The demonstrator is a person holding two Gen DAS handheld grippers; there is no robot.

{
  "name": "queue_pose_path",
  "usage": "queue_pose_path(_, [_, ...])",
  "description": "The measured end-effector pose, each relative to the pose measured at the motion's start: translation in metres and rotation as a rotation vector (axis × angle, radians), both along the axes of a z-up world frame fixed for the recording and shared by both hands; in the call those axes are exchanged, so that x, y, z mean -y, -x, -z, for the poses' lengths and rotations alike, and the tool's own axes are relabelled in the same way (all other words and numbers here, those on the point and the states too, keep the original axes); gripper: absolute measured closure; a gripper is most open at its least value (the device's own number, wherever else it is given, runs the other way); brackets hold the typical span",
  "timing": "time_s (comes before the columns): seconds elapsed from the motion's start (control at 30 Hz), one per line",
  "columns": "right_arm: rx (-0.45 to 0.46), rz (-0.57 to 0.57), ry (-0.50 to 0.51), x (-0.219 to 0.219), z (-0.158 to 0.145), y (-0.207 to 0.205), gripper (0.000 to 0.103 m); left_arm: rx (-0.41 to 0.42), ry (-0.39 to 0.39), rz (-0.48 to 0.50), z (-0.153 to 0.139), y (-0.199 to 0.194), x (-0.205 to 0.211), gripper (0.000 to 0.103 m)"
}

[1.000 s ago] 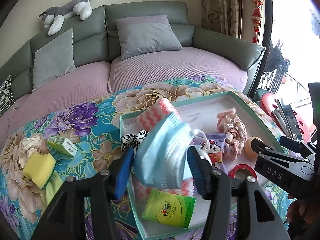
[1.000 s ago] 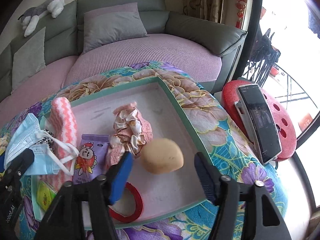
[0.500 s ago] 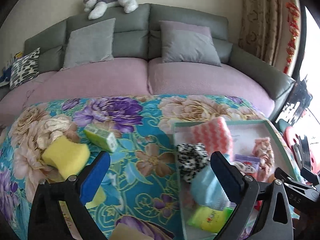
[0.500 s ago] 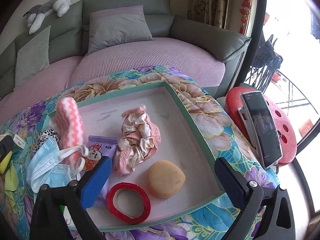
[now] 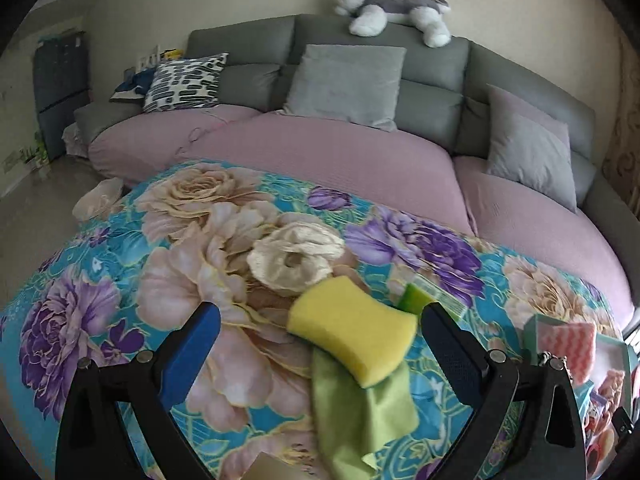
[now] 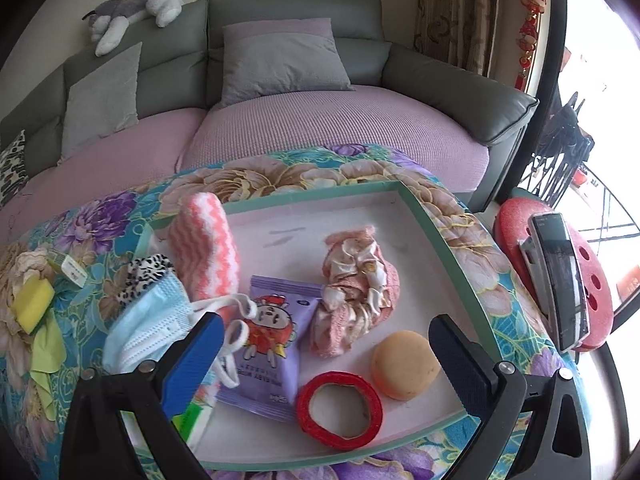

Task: Organize soft objects
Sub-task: 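Move both grippers back toward the pile of soft items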

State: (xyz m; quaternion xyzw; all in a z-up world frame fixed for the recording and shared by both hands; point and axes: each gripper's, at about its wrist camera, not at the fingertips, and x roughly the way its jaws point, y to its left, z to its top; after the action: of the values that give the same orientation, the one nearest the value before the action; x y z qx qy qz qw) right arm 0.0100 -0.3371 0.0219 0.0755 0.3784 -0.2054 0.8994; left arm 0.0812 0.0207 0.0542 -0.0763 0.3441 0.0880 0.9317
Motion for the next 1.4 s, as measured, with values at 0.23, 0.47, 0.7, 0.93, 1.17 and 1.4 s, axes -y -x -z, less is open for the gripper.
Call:
queue_pose_path(0.23, [0.032,-0.157,-0.031,-0.061,-0.006,-0.022,0.0,-0.041,0.006,-0.095,0.007,-0.002,-0.047,0.003])
queue_pose_path(0.47, [0.003,-0.279,-0.039,-0.124,0.003,-0.044,0.0,-0.055,0.02,-0.139,0.012,0.0,-0.082,0.003])
queue_pose_path(0.7, [-0.018,-0.363,-0.051,-0.171,0.013,-0.061,0.0,-0.08,0.053,-0.167,0.021,-0.001,-0.108,0.003])
queue_pose_path(0.93, [-0.061,-0.42,-0.036,-0.202,0.03,-0.076,0.0,-0.105,0.077,-0.135,0.031,-0.007,-0.112,0.003])
queue_pose_path(1.17, [-0.097,-0.433,-0.032,-0.208,0.041,-0.089,0.0,-0.149,0.079,-0.081,0.044,-0.022,-0.098,0.003])
queue_pose_path(1.4, [-0.108,-0.42,-0.044,-0.2,0.045,-0.1,0.0,-0.176,0.054,-0.034,0.05,-0.032,-0.082,0.003])
